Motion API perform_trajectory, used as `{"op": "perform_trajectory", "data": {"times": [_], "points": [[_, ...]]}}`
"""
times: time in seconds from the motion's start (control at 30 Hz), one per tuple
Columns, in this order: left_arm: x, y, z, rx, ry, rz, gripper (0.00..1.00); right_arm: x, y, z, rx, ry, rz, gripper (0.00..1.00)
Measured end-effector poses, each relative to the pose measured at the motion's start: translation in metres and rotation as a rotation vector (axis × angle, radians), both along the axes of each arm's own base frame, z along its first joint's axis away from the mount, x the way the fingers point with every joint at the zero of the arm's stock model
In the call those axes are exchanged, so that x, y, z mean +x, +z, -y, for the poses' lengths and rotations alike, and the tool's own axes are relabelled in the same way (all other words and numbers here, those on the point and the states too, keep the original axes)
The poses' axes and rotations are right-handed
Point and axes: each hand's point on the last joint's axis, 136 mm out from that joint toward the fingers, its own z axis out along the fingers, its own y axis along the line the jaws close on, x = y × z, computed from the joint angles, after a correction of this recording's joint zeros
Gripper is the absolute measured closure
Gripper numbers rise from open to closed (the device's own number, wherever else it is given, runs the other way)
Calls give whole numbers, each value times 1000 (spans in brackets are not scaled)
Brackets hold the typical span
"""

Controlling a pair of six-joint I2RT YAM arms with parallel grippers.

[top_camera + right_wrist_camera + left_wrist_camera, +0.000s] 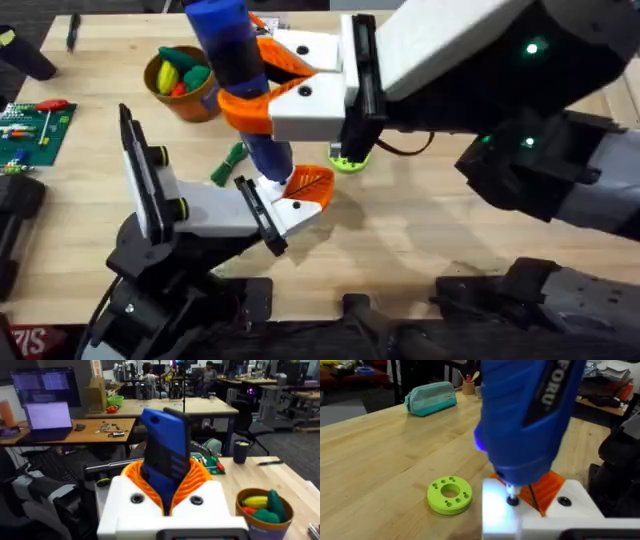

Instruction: Pick up the gripper from the table and insert it into the empty holder that is missing its gripper. Then pick up a screw, insert it into the mounting hole, and use the screwdriver to tighten it. Finally, clean up the table by picking up the vegetable and placing it into the bucket.

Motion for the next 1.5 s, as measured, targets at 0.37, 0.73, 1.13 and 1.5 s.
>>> {"op": "perform_trajectory", "data": {"times": [0.37,0.73,1.13,1.5], "points": [[3,1,-2,-8,18,-8,993,26,-3,15,-39,-82,-126,948],[7,17,-6,-51,55,7,993,40,17,17,-131,38,-227,947],[14,-11,-8,12,91,-43,992,21,116,62,25,165,166,947],[15,-11,-9,12,96,-43,992,63,64,62,-96,135,-130,947]]}}
